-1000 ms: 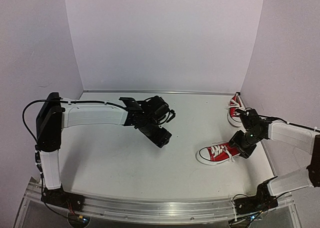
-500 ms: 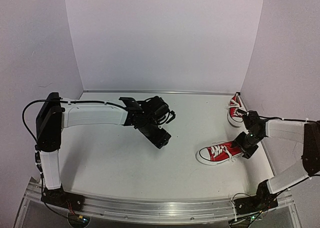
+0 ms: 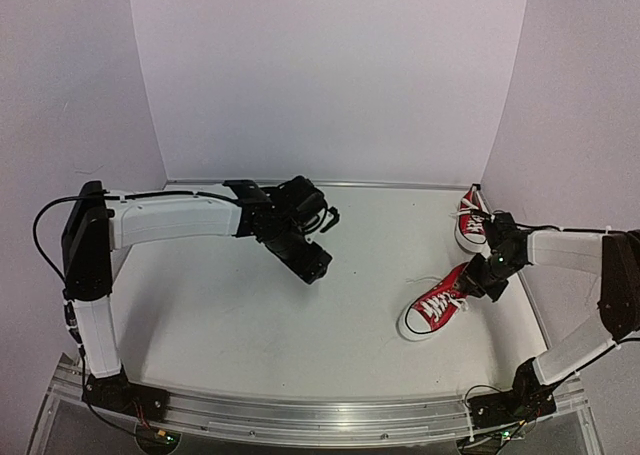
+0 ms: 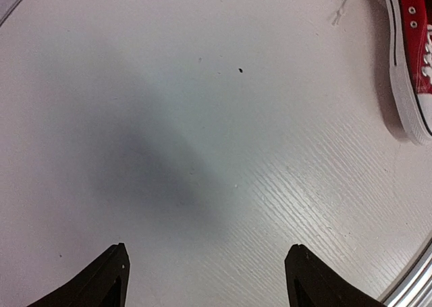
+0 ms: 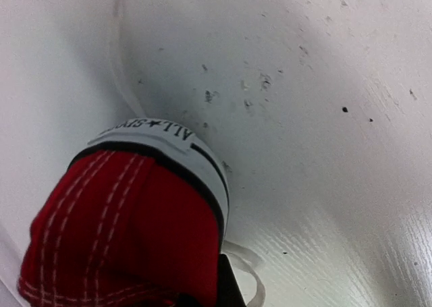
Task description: Tie the shoes
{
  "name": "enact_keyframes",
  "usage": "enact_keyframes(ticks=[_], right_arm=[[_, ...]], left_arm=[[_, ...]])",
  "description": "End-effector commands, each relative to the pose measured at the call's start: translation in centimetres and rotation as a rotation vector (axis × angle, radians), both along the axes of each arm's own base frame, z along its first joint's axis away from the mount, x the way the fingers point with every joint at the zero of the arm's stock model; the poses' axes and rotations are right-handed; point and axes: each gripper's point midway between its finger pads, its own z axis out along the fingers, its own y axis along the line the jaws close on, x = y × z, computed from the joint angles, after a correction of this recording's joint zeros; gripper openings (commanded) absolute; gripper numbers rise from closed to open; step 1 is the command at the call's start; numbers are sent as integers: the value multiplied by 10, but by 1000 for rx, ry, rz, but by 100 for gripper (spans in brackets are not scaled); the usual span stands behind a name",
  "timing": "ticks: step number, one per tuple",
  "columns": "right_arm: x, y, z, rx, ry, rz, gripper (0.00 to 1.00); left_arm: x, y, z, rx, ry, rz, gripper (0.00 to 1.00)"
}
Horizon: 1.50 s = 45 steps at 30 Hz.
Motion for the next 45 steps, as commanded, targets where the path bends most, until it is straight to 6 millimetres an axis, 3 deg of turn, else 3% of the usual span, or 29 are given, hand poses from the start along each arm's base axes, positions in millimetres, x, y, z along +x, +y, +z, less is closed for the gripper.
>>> enact_keyframes(ticks=[1, 7, 12, 15, 23, 27, 30, 34, 37, 40, 45], right_arm=[[24, 20, 42, 72, -105, 79, 0], [42, 81, 66, 169, -142, 207, 0], [51, 138, 77, 225, -143, 288, 0], [54, 173, 71, 237, -125, 350, 0], [46, 269, 26, 225, -36, 537, 0], [52, 300, 23, 254, -37, 552, 0], [63, 314, 33, 282, -65, 562, 2], [64, 323, 49, 328, -82, 587, 35], [63, 312, 71, 342, -117, 588, 54], [63, 284, 85, 349, -141, 585, 68], [62, 216, 109, 329, -211, 584, 70]], left_arm=[[20, 39, 53, -92, -49, 112, 83], [27, 82, 66, -122, -36, 207, 83], [27, 105, 71, -152, -18, 272, 84], [24, 112, 74, -166, -19, 292, 84], [12, 123, 64, -176, 23, 314, 85], [6, 121, 55, -187, 64, 303, 85], [4, 116, 51, -200, 87, 287, 85], [4, 108, 50, -211, 99, 255, 86], [6, 100, 53, -221, 105, 215, 87], [5, 87, 59, -253, 112, 154, 88], [-8, 45, 81, -337, 68, -50, 88]])
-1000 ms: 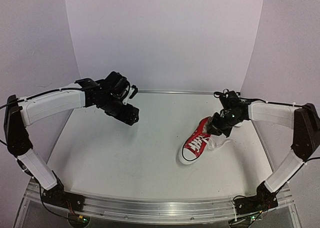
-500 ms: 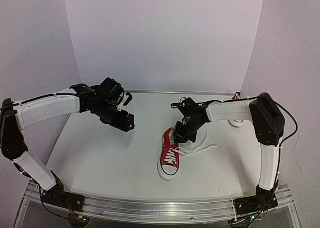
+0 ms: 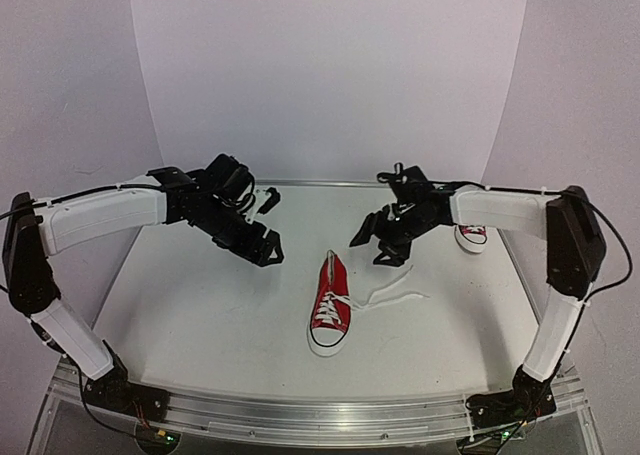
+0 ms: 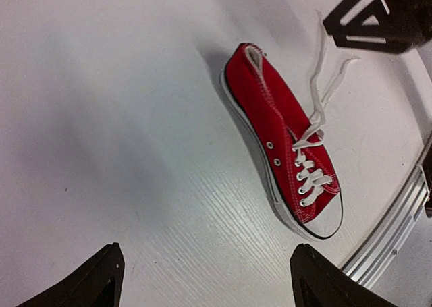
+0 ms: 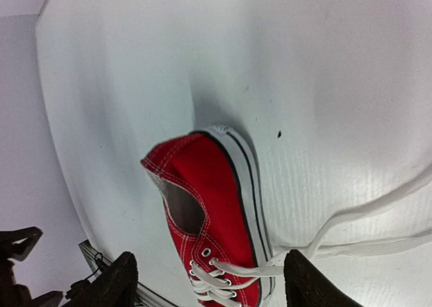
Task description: Tie the shoes
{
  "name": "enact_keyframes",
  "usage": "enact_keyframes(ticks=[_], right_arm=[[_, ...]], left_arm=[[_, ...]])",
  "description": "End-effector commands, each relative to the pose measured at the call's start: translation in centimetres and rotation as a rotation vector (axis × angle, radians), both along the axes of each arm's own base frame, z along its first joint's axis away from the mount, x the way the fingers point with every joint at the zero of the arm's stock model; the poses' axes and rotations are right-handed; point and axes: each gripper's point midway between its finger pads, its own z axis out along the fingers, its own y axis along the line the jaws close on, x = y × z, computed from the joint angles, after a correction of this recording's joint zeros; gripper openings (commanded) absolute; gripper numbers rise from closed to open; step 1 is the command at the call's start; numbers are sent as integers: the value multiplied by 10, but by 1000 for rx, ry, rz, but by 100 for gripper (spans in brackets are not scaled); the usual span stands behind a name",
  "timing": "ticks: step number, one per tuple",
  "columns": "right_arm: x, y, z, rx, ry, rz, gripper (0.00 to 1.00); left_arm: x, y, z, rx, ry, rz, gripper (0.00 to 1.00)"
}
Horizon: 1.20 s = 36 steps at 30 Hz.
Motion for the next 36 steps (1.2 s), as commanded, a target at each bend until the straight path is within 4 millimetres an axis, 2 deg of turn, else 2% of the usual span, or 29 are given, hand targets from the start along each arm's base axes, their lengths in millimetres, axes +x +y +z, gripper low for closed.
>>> enact_keyframes(ticks=[1, 2, 5, 8, 10, 19, 27, 33, 36], right_arm=[[0, -61, 44, 24, -124, 10, 69], [-5, -74, 49, 5, -144, 25, 68], [-31, -107, 36, -122, -118, 97, 65], [-57, -121, 11, -205, -45, 192, 61], [-63, -129, -2, -263, -14, 231, 59], [-42, -146, -33, -483, 1, 423, 52], [-26, -138, -57, -501, 8, 517, 53], [-35, -128, -67, -474, 19, 604, 54], [-41, -131, -78, -512, 39, 630, 55]], left_arm=[[-5, -57, 43, -146, -119, -209, 88], [-5, -66, 43, -149, -115, -229, 87], [0, -79, 39, -142, -105, -238, 86], [5, -84, 36, -140, -105, -231, 86], [7, -87, 37, -147, -109, -229, 86], [7, -85, 37, -131, -116, -234, 86], [10, -85, 36, -123, -123, -229, 86], [13, -81, 35, -95, -141, -229, 87], [14, -80, 35, -89, -147, -228, 87]])
